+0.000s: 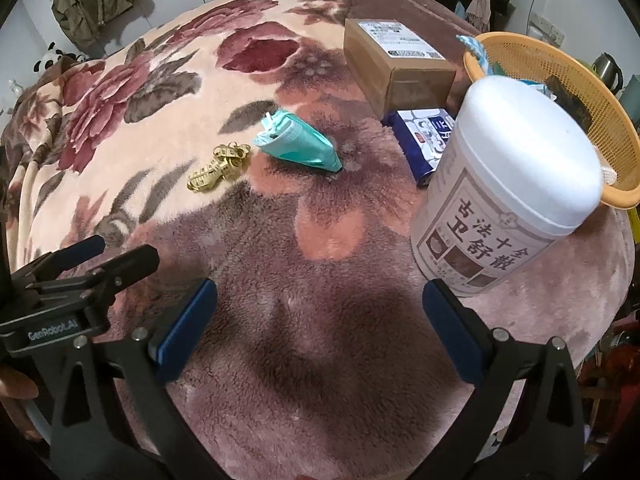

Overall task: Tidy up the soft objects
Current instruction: 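Reach the right tool to the teal face mask and grasp it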

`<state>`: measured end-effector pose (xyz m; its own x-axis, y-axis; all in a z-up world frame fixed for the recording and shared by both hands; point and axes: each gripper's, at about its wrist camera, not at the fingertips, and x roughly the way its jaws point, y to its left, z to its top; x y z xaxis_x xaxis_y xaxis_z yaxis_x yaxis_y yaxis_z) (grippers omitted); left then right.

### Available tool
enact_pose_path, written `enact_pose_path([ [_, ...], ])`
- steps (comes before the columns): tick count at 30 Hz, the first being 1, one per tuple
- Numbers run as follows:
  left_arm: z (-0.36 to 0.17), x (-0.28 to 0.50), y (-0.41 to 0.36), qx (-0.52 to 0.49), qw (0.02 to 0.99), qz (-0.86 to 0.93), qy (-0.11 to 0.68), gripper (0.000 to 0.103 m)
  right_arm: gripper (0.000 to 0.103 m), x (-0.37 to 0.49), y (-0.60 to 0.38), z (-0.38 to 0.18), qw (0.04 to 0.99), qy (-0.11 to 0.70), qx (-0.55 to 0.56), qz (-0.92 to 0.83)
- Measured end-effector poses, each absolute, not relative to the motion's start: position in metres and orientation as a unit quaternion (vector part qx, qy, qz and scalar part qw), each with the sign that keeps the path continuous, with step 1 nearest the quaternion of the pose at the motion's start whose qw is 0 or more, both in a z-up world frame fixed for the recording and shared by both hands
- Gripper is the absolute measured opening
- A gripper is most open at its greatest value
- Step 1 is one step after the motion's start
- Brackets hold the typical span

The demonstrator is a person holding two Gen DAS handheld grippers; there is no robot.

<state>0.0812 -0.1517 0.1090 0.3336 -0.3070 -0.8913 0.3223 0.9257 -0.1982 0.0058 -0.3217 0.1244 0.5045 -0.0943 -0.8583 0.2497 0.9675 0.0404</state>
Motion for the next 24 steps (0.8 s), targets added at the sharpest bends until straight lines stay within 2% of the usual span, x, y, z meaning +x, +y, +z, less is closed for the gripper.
enact_pose_path([
  [24,0.076,0.098,-0.141,-0.003,0.808,-0.185,0.559,0.102,0.103,0.028,-0.326,0.085,0.848,0.512,0.082,-0.108],
])
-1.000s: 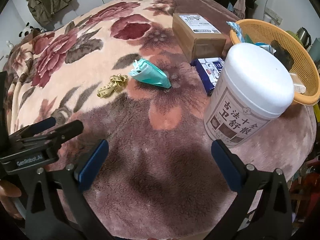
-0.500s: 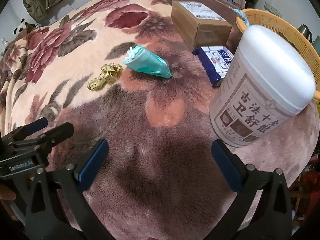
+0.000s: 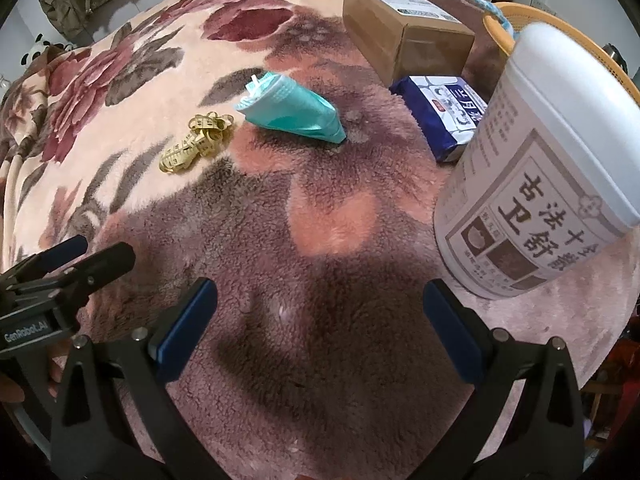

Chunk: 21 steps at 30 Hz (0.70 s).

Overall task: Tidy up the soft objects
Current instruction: 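Reach the right tool to the teal face mask and grasp it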

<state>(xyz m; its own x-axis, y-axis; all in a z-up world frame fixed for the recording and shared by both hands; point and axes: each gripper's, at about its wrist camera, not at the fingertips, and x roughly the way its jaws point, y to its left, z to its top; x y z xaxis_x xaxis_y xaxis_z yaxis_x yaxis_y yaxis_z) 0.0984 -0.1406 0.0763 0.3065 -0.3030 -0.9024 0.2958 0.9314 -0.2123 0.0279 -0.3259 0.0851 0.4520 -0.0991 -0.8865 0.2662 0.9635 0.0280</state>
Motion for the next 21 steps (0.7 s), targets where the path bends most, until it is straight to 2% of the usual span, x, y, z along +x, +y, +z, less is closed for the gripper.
enact_pose_path([
  [21,0.071,0.147,-0.133,-0.002,0.813,-0.168,0.558,0.102,0.103,0.123,-0.327,0.098,0.866,0.494,0.026,-0.077],
])
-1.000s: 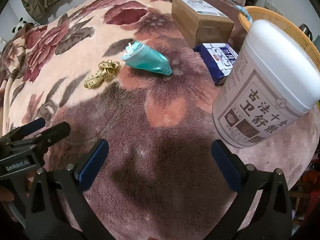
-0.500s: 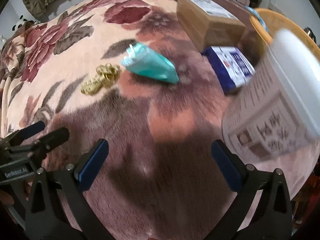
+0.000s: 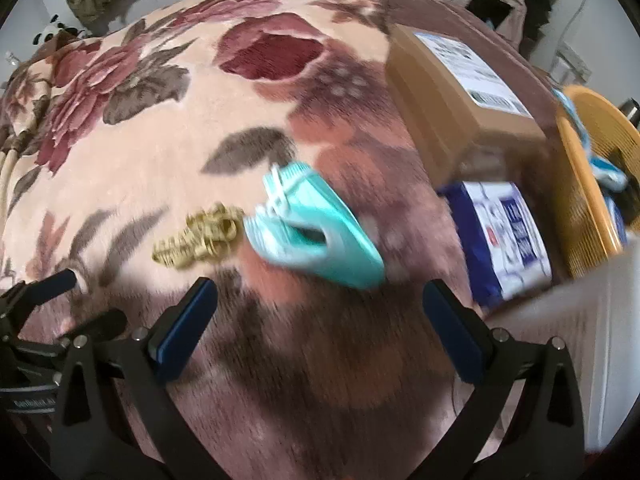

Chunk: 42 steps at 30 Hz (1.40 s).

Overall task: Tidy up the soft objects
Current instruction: 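Reach the right tool to the teal face mask and grasp it, then grasp the yellow tape measure with the left tool while the right tool holds the mask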

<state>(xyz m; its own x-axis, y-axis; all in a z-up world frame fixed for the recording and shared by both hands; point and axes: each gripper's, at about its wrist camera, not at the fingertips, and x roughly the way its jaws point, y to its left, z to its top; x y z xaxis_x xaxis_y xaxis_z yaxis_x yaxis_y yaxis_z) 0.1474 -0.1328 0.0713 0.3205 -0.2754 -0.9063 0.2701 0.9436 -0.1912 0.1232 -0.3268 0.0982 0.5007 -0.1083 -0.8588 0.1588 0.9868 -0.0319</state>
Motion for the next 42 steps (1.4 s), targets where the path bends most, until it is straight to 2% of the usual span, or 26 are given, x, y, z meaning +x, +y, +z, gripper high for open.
enact_pose_path([
  [6,0.067,0.156,-0.135,0.004,0.807,-0.171,0.565,0.102,0.101,0.149,-0.328,0.088,0.86,0.505,0.012,-0.068],
  [8,0.066,0.157,-0.135,0.006,0.805,-0.174,0.566,0.102,0.087,0.153,-0.328,0.084,0.86,0.506,0.01,-0.064],
  [9,0.066,0.158,-0.135,0.006,0.806,-0.175,0.566,0.102,0.066,0.154,-0.329,0.082,0.858,0.51,0.007,-0.064],
  [10,0.066,0.159,-0.135,0.007,0.807,-0.174,0.565,0.102,0.053,0.155,-0.33,0.079,0.855,0.515,0.005,-0.066],
  [12,0.067,0.16,-0.135,0.008,0.808,-0.173,0.562,0.102,0.041,0.152,-0.332,0.076,0.856,0.514,0.011,-0.059],
  [24,0.064,0.181,-0.187,0.035,0.814,-0.19,0.548,0.096,0.038,0.093,-0.332,0.073,0.857,0.51,0.07,-0.016],
  [25,0.063,0.183,-0.192,0.04,0.815,-0.19,0.546,0.091,0.038,0.092,-0.332,0.072,0.857,0.51,0.073,-0.017],
  [28,0.057,0.187,-0.204,0.052,0.812,-0.194,0.547,0.084,0.038,0.09,-0.333,0.069,0.859,0.506,0.079,-0.021],
  [30,0.053,0.189,-0.211,0.051,0.808,-0.201,0.551,0.072,0.039,0.091,-0.334,0.068,0.859,0.505,0.081,-0.022],
  [31,0.051,0.189,-0.213,0.048,0.806,-0.206,0.553,0.055,0.039,0.092,-0.334,0.067,0.858,0.506,0.083,-0.023],
  [33,0.049,0.189,-0.216,0.049,0.805,-0.204,0.555,0.043,0.039,0.093,-0.335,0.066,0.858,0.505,0.088,-0.024],
  [35,0.05,0.186,-0.216,0.053,0.806,-0.207,0.552,0.024,0.039,0.094,-0.336,0.066,0.858,0.505,0.09,-0.025],
  [42,0.056,0.167,-0.198,0.06,0.809,-0.197,0.55,0.022,0.039,0.089,-0.332,0.069,0.859,0.502,0.093,-0.025],
])
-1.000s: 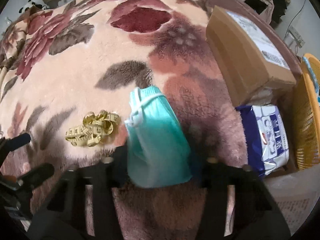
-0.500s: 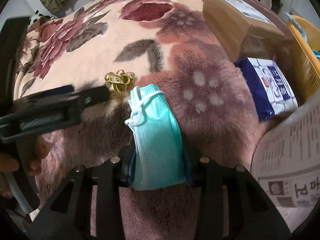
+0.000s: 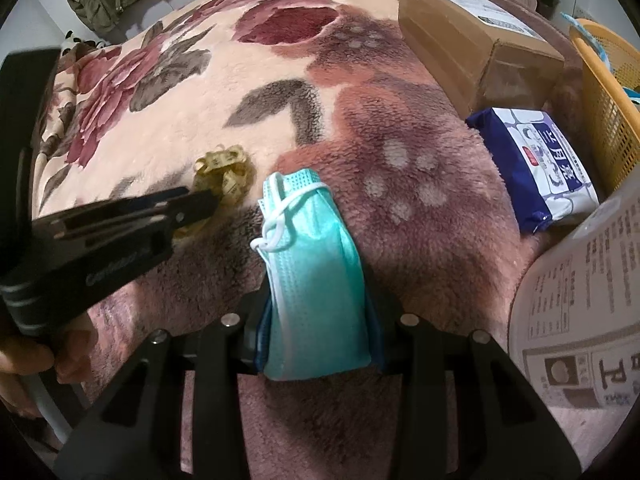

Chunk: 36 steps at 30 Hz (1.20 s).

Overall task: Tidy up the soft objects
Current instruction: 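Grasp the yellow tape measure with the left tool while the right tool holds the mask, then lift the tape measure and mask and carry them over the basket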

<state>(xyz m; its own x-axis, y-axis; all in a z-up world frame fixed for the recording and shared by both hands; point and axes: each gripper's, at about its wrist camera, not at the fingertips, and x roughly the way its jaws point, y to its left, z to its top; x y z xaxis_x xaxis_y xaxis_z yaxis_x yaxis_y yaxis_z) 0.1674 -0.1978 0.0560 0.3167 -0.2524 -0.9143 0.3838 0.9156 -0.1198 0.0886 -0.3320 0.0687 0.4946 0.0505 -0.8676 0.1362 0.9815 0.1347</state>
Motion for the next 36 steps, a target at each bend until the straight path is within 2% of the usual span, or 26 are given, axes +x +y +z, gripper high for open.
enact_pose_path([
  [19,0.069,0.091,-0.131,0.027,0.808,-0.192,0.556,0.022,0.039,0.051,-0.285,0.065,0.86,0.505,0.073,-0.015],
  [36,0.096,0.058,-0.134,0.037,0.819,-0.196,0.538,0.022,0.039,0.017,-0.277,0.087,0.872,0.484,0.068,-0.014],
])
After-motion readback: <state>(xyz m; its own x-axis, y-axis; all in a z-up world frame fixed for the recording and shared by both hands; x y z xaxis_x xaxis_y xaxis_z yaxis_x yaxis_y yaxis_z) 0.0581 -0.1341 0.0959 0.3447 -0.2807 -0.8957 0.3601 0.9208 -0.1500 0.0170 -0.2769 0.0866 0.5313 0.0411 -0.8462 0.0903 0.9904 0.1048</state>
